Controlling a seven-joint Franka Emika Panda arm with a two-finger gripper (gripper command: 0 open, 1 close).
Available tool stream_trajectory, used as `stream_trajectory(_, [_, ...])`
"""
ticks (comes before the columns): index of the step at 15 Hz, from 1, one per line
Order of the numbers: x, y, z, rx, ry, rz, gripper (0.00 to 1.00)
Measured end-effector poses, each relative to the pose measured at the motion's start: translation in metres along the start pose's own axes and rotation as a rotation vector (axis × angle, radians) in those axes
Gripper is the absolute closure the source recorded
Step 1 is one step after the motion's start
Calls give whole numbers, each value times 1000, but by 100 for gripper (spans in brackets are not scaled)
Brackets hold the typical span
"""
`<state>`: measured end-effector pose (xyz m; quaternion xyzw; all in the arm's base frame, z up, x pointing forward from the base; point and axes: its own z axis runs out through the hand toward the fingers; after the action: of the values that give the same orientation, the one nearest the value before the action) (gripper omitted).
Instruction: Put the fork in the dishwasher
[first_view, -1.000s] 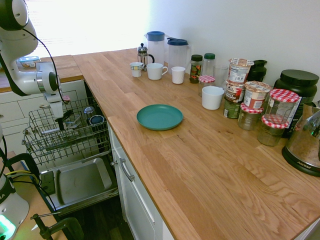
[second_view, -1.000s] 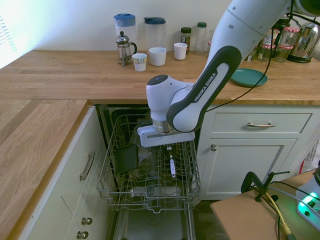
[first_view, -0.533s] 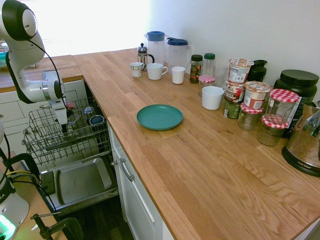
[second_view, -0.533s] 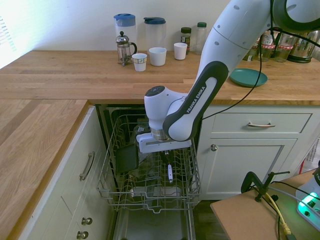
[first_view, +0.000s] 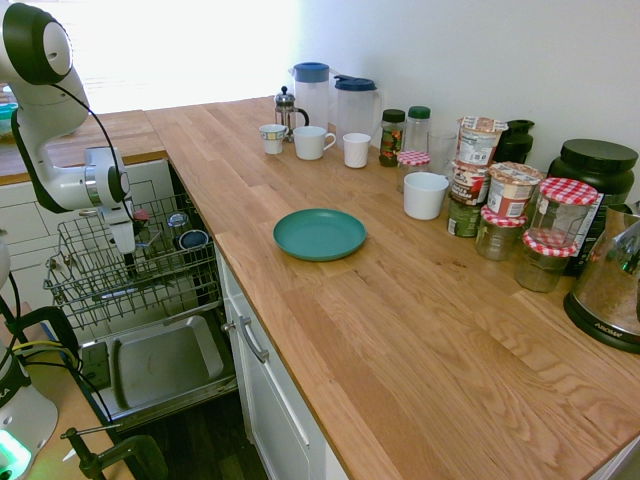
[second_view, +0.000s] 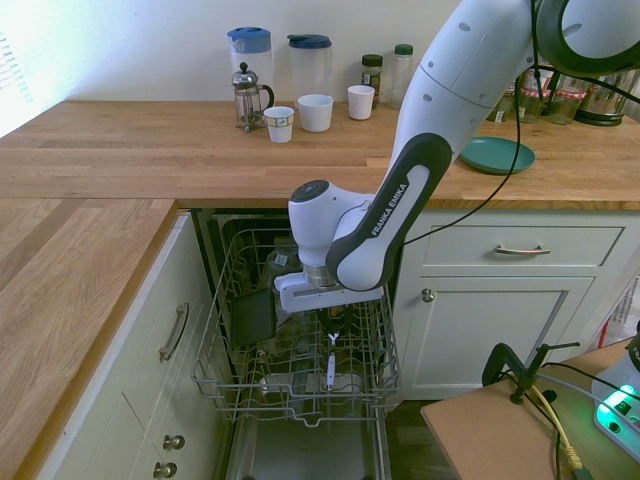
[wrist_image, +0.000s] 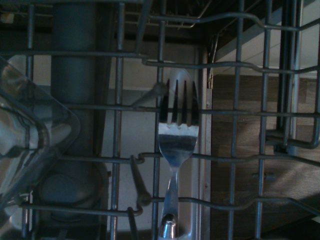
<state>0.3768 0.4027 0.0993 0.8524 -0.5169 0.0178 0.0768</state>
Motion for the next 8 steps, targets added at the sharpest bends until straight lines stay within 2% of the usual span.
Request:
stream_trajectory(4, [12,6,-11,13,4,22,0])
stream_trajectory(8, [25,22,-65,69,8,47,0])
